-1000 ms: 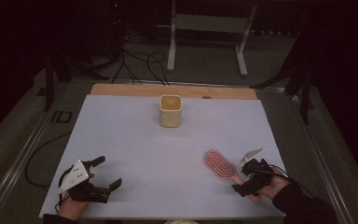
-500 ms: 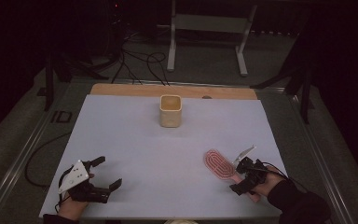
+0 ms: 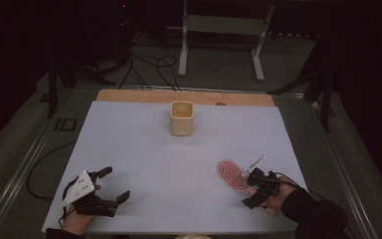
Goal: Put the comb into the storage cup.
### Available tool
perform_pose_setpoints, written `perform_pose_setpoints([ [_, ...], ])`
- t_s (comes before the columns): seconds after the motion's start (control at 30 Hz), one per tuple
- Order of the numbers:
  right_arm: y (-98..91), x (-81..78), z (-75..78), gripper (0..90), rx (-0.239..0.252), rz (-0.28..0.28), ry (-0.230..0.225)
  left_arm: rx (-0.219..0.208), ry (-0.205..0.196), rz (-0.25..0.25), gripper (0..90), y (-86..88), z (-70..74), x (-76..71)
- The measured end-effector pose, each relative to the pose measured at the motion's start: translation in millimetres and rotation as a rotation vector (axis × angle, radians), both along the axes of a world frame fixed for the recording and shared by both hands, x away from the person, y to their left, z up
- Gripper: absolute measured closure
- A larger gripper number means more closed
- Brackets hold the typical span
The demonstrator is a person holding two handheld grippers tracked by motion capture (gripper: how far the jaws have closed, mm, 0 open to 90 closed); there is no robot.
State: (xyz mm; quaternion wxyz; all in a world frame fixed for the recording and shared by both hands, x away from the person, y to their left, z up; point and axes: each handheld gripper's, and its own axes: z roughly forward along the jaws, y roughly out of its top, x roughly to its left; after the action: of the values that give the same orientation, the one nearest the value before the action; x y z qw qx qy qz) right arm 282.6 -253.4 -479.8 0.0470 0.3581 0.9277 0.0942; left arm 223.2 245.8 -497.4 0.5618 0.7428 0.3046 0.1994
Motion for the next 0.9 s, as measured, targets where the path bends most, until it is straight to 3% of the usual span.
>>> perform_pose_setpoints([
  [0.17, -0.1, 1.9, 0.2, 30.2, -0.013, -0.009, 0.007, 0.001, 0.000, 0.001, 0.1, 0.0, 0.0, 0.0],
  [0.23, 0.6, 1.7, -0.5, 32.3, -0.019, -0.012, 0.005, 0.001, 0.000, 0.002, 0.1, 0.0, 0.0, 0.0],
  [0.43, 0.4, 4.0, -2.0, 53.8, -0.047, -0.009, -0.001, -0.001, 0.001, 0.001, 0.1, 0.4, -0.1, 0.2],
  [0.9, 0.9, 11.2, -6.4, 66.5, -0.036, -0.026, 0.026, -0.002, 0.001, 0.001, 0.1, 0.3, -0.2, 0.3],
])
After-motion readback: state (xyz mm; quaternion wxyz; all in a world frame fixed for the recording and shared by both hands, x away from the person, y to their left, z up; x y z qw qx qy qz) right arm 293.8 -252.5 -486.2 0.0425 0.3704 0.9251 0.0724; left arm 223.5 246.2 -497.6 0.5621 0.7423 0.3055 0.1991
